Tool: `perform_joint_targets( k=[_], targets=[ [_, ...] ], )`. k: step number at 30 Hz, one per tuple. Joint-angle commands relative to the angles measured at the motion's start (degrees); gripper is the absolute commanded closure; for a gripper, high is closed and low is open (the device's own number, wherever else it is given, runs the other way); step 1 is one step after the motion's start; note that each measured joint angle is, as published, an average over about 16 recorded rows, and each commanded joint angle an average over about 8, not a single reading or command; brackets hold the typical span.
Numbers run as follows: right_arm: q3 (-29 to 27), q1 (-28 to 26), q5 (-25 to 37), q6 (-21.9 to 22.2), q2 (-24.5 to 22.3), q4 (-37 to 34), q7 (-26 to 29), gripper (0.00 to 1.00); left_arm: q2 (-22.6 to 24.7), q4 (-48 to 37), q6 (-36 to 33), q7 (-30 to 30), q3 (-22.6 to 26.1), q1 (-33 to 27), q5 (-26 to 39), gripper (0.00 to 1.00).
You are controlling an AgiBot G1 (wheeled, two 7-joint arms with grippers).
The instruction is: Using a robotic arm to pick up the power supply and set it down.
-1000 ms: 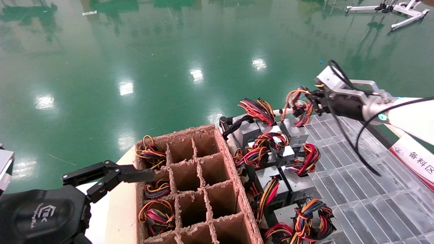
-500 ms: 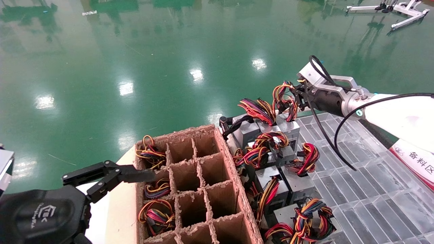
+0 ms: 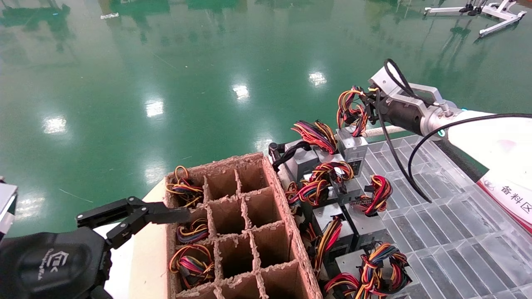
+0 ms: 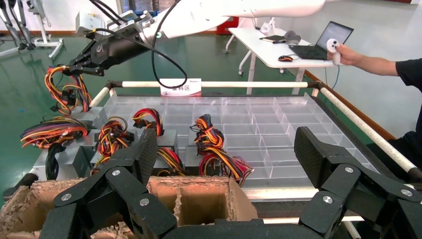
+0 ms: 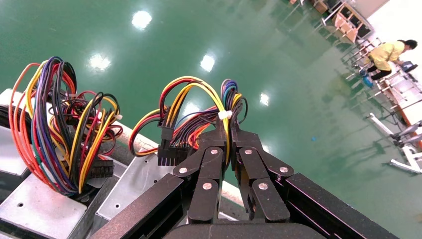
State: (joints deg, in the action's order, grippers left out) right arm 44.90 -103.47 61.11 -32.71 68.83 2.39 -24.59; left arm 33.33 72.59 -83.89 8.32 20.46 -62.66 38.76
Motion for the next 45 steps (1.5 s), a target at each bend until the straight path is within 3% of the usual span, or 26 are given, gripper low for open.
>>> perform_joint_targets(
  k=[1,2,8,10,27,39,45],
  targets=[
    [-0.5,0.3,-0.7,0.4,0.0,0.3,-0.9,0.93,0.0,0.0,0.0,0.0,0.0,0.0,0.0,0.00],
    [-0.6,0.6,-0.9,0.3,0.1,0.1,-1.1,0.85,0.0,0.0,0.0,0.0,0.0,0.0,0.0,0.00],
    [-1.3,2.0,-1.8,-0.3,0.4,-0.5,-1.5,0.12,0.0,0.0,0.0,0.0,0.0,0.0,0.0,0.00],
    [-1.4,2.2,-2.0,-0.3,0.4,-0.6,-1.6,0.00,0.0,0.0,0.0,0.0,0.0,0.0,0.0,0.00],
    [-1.2,1.4,-1.7,-1.3,-0.2,-0.7,-1.2,0.00,0.0,0.0,0.0,0.0,0.0,0.0,0.0,0.00],
    [0.0,-3.8,-0.1,-13.5,-4.3,-3.1,6.0,0.00,0.0,0.0,0.0,0.0,0.0,0.0,0.0,0.00],
    [-0.2,-4.4,-0.1,-16.0,-5.5,-2.7,7.1,0.00,0.0,-0.1,0.0,0.0,0.0,0.0,0.0,0.00]
  ],
)
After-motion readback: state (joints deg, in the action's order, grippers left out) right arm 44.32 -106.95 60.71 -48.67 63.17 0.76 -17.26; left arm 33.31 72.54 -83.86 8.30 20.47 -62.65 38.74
